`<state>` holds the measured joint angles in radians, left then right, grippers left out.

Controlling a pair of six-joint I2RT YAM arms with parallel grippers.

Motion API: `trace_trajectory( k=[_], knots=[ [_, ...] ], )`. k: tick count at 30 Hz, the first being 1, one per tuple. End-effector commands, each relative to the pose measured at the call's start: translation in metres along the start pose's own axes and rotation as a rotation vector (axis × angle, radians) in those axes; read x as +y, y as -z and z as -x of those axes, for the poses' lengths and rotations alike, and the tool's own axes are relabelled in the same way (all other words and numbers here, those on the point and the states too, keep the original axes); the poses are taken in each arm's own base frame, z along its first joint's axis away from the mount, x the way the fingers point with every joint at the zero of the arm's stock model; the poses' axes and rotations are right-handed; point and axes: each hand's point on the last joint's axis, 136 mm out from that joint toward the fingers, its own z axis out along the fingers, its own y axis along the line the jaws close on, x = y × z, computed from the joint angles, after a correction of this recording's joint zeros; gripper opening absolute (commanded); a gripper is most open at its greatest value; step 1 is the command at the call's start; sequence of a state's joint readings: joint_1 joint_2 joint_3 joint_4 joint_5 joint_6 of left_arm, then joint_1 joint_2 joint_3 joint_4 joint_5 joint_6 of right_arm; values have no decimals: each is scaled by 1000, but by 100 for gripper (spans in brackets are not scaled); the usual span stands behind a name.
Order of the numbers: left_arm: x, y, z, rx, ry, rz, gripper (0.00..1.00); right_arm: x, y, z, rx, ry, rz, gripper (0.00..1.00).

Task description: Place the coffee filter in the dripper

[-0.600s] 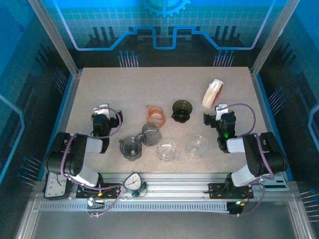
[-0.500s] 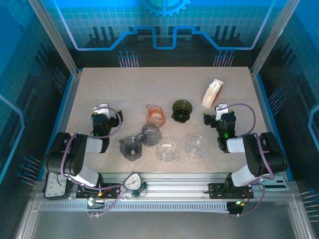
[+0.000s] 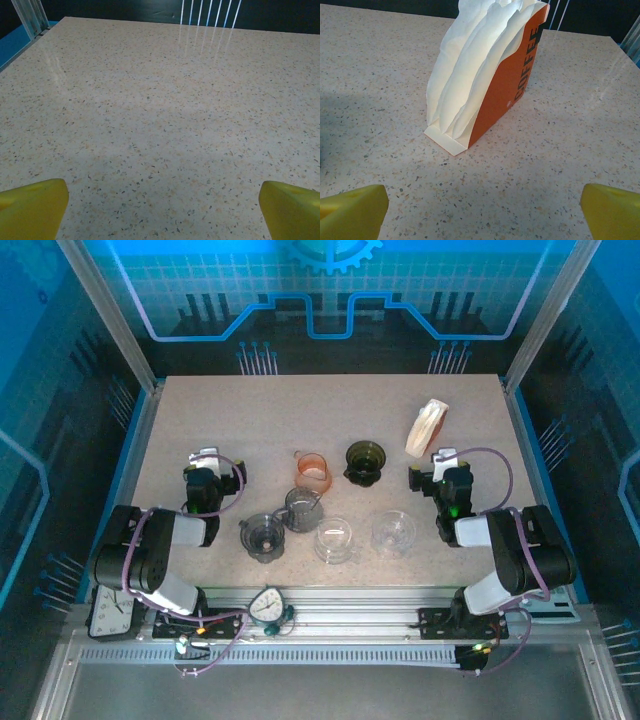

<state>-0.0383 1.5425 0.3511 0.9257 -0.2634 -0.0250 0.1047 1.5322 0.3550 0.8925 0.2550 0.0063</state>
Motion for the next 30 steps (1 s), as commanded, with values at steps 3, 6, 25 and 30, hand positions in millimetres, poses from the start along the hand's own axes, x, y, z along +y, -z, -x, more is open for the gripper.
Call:
trace_trajectory(
  k=[3,6,25,30],
  knots=[
    [-5,-4,11,-33,-5,-24,99,0,-3,18,-57,5,-14,100],
    [-5,-4,11,-33,-5,-24,99,1,-3,17,-55,3,-11,100],
    [-1,10,37,-23,3,7,99,-18,4,33,-15,-64,-31,100],
    [8,25,75,-95,75,54,99,-35,20,58,15,-116,-129,100]
  ],
)
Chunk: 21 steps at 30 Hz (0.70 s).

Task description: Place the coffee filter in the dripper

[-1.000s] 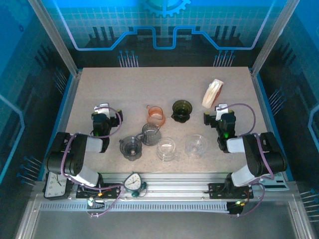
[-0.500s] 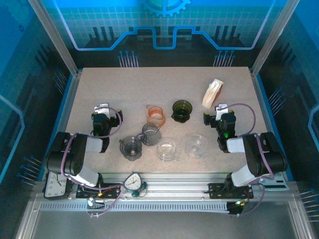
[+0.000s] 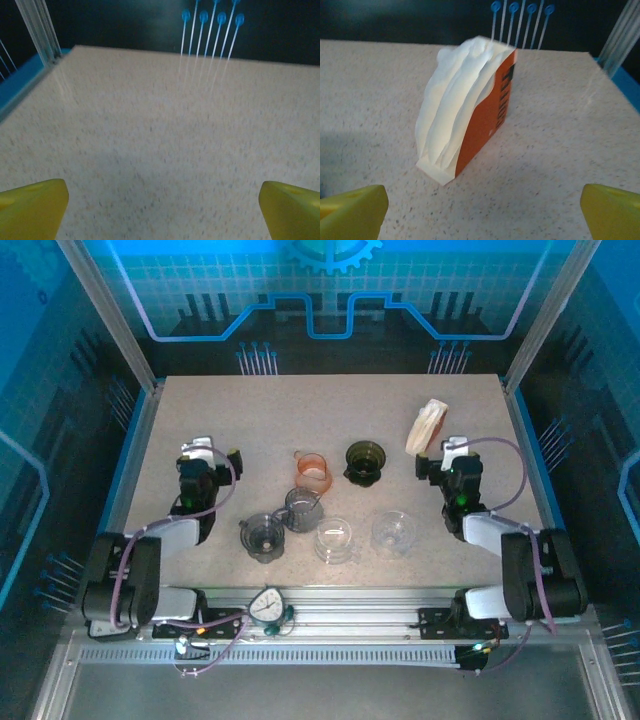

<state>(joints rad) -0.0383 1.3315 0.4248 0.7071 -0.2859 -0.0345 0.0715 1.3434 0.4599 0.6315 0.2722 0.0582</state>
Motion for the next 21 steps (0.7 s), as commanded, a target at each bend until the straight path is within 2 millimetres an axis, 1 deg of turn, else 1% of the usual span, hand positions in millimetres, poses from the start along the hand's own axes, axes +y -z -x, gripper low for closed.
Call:
trace_trajectory(
  k=[1,3,4,5,6,7,8,9,10,11,12,14,16,17,19,21],
  knots=[
    [7,9,33,-64,97,44,99,-16,10,16,44,-59,-104,100],
    [12,15,58,-129,207,68,99,-22,18,31,31,-82,-170,100],
    [19,18,68,-152,300,99,99,-27,23,37,27,-99,-216,100],
    [25,21,74,-156,379,126,99,-32,26,42,24,-126,-259,100],
    [28,25,80,-152,454,132,99,-40,31,38,51,-187,-306,100],
    [31,30,84,-134,533,139,99,-47,39,31,87,-306,-352,100],
    [37,34,75,-76,620,185,99,-55,48,21,128,-434,-400,100],
    [46,41,69,-41,710,252,99,-50,48,16,169,-518,-333,100],
    [47,43,68,-3,744,257,99,-32,41,20,184,-532,-169,100],
    [42,42,69,20,747,209,99,-23,38,21,179,-549,-88,100],
    [34,40,71,34,755,155,99,-19,39,20,176,-588,-62,100],
    [21,41,72,44,792,70,99,-5,41,19,206,-599,8,100],
    [5,44,77,40,834,-42,99,10,47,17,274,-552,52,100],
    [-6,47,80,49,846,-108,99,21,52,14,320,-504,82,100],
    [-25,53,82,94,847,-209,99,35,63,7,389,-426,106,100],
    [-42,60,71,221,818,-233,99,49,77,-7,454,-366,130,100]
  ],
)
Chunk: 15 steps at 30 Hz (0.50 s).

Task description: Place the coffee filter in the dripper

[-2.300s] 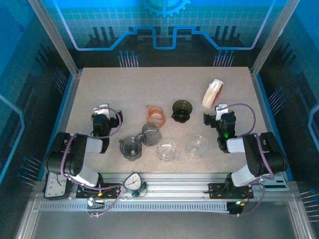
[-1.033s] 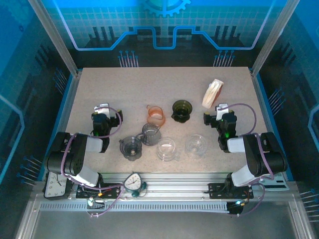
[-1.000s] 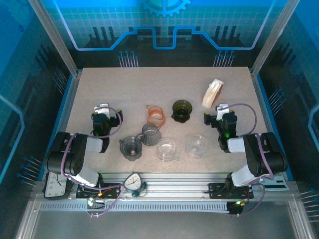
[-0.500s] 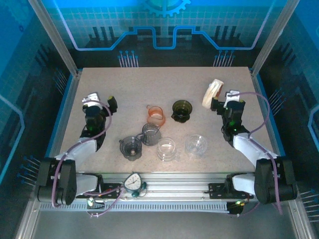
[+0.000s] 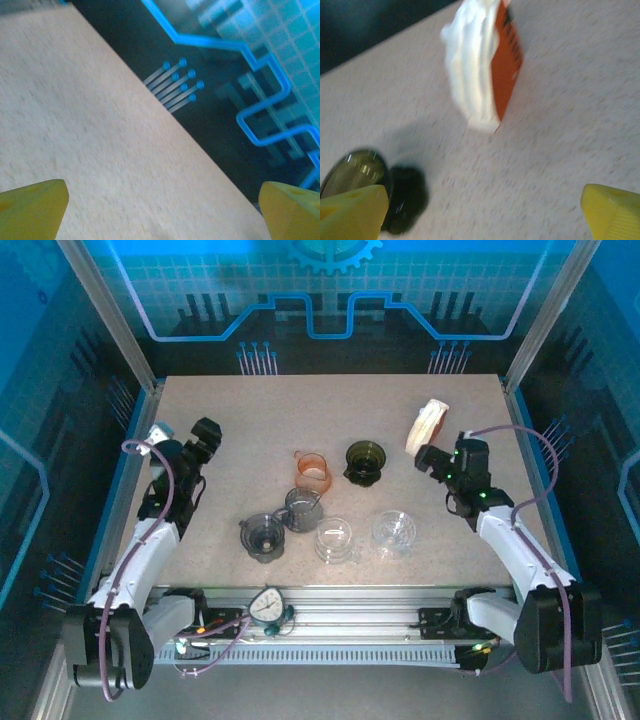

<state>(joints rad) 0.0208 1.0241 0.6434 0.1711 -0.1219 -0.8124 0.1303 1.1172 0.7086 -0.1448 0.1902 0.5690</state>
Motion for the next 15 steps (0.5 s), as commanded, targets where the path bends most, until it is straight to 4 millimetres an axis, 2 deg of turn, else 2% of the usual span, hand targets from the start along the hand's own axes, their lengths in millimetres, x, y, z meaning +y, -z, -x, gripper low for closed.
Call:
trace_trajectory(
  k=[1,5,9,12,15],
  knots=[
    [-25,14,-41,252,0,-63,96,15,19,-40,176,99,27,100],
    [-31,38,-90,462,-159,-22,89,21,35,-78,285,202,47,98],
    [-23,65,-132,607,-193,-15,83,20,51,-100,342,243,62,91],
    [-16,82,-156,696,-222,-10,82,17,60,-113,380,236,81,83],
    [-9,95,-171,741,-276,9,83,10,64,-125,414,240,68,76]
  ],
)
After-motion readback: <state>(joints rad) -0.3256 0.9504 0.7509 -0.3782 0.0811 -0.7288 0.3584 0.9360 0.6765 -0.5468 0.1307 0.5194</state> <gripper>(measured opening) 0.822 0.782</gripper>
